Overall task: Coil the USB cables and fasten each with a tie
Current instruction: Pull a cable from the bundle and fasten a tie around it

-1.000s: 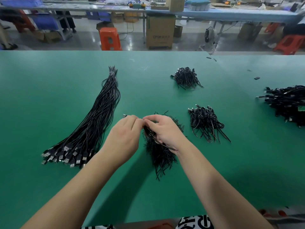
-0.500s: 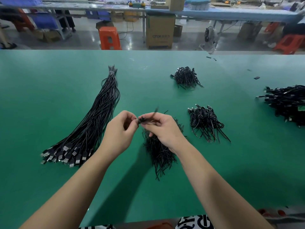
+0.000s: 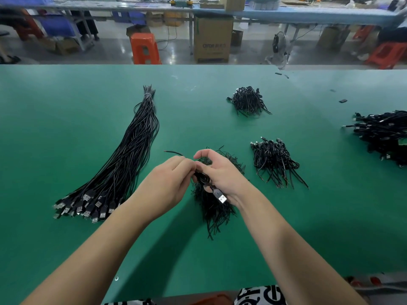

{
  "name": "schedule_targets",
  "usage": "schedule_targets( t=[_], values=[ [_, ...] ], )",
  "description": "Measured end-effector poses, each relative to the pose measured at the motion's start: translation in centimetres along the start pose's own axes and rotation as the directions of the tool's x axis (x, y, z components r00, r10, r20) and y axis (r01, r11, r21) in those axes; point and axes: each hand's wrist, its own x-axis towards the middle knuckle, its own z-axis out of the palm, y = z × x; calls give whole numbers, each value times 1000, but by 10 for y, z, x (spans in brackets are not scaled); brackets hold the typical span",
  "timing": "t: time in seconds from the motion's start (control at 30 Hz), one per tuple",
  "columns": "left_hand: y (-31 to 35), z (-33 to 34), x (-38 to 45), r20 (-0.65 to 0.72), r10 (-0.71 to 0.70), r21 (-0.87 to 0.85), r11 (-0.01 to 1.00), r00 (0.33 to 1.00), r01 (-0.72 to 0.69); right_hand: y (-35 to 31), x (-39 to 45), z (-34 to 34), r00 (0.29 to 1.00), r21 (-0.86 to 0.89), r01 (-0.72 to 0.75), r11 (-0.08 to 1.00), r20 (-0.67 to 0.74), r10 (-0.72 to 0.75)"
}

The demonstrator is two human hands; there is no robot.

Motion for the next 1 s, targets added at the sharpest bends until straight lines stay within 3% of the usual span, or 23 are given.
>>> schedule_targets(
  t=[0.07, 0.17, 0.27, 0.37, 0.47, 0.57, 0.67, 0.77, 0.93, 1.0],
  values=[
    [1, 1, 0, 0, -1, 7, 1000, 1000, 1, 0, 1, -3, 999, 31, -15, 999, 34, 14],
    [3, 5, 2, -51, -166, -142, 977, 985, 158, 2, 1, -8, 998, 135, -3, 991, 66, -6],
    [-2, 8, 6, -80, -412, -377, 855, 908, 355, 3, -1, -12, 984, 249, 38, 968, 157, -79],
    [-8, 10, 11, -21, -508, -468, 766, 861, 441, 4, -1, -10, 985, 181, 90, 979, 129, -115],
    [-7, 8, 10, -30, -468, -422, 807, 883, 413, 2, 1, -7, 994, 16, 107, 994, -3, -107],
    [-2, 4, 8, -82, -303, -267, 925, 949, 272, 3, 2, -4, 992, -156, 90, 984, -73, -102],
    [0, 5, 4, -54, -118, -126, 986, 992, 110, 3, 1, -2, 998, -126, 34, 991, -43, -39],
    [1, 6, 1, -36, -25, -6, 1000, 999, 25, 1, 2, -4, 999, -108, -39, 993, -3, 39],
    [-6, 3, -1, -80, -54, -7, 999, 995, 53, -7, -5, -6, 993, -31, -42, 999, 113, 45],
    [-7, 3, -2, -91, -47, -9, 999, 995, 46, -11, -9, -7, 987, -230, 68, 971, 157, -32]
  ],
)
